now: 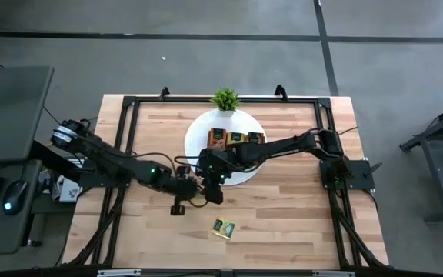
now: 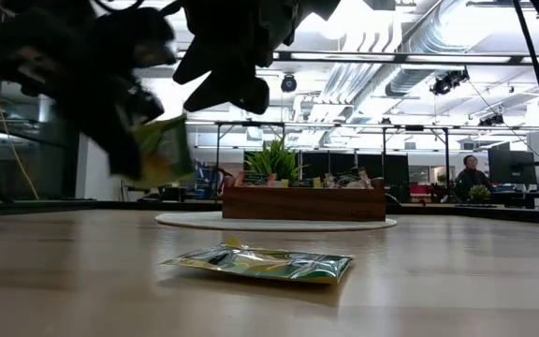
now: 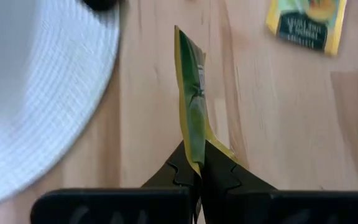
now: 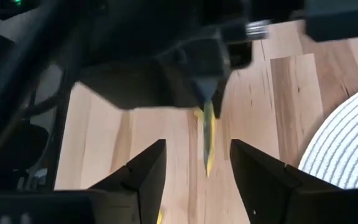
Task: Pick & Place Tea
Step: Put the yellow tea bag into the middle section of the wooden organizer
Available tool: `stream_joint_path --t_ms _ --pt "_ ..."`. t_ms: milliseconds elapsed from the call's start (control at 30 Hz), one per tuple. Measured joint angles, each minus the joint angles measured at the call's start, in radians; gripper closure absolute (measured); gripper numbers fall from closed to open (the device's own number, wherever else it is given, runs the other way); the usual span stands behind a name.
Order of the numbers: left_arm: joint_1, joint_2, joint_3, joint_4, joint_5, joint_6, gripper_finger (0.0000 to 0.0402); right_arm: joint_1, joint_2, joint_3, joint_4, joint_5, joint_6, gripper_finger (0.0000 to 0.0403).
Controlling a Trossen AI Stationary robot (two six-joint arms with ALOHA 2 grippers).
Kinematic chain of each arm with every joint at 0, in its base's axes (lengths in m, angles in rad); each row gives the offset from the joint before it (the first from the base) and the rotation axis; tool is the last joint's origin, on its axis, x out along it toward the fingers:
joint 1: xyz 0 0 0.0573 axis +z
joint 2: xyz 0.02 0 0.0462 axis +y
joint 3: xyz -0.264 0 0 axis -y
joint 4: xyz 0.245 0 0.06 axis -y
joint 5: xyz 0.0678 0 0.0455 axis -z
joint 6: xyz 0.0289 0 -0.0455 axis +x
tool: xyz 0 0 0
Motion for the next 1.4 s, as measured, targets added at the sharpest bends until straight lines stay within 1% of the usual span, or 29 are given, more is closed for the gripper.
stream_joint_path --t_ms 300,567,667,800,933,1033,1200,1400 --pt "0.08 0.0 0.082 -0.03 -0.007 0.086 0.0401 0.0 -0.002 0.0 0.035 0.011 -0.022 0.0226" --pt "0.092 0.0 0.096 -0.031 -0.008 0.099 0.0401 -0.003 -0.003 0.001 0.007 0.03 -0.033 0.0228" --pt "0.092 0.0 0.096 -0.029 -0.008 0.094 0.0401 -0.003 -0.003 0.002 -0.012 0.039 -0.042 0.0239" --pt "0.092 0.0 0.096 -0.029 -0.015 0.081 0.0401 -0.004 -0.003 0.002 -0.018 0.047 -0.05 0.0267" --pt "0.092 0.0 0.096 -0.031 -0.017 0.075 0.0401 -0.005 -0.003 0.002 -0.033 0.082 -0.052 0.0291" --pt "0.092 0.0 0.096 -0.031 -0.018 0.075 0.0401 -0.011 -0.003 0.002 -0.053 0.098 -0.053 0.03" --pt "0.092 0.0 0.096 -0.032 -0.019 0.073 0.0401 -0.023 -0.003 0.002 -0.062 0.097 -0.037 0.0296" --pt "0.092 0.0 0.097 -0.036 -0.021 0.076 0.0401 -0.029 -0.003 0.0 -0.087 0.079 -0.022 0.0274"
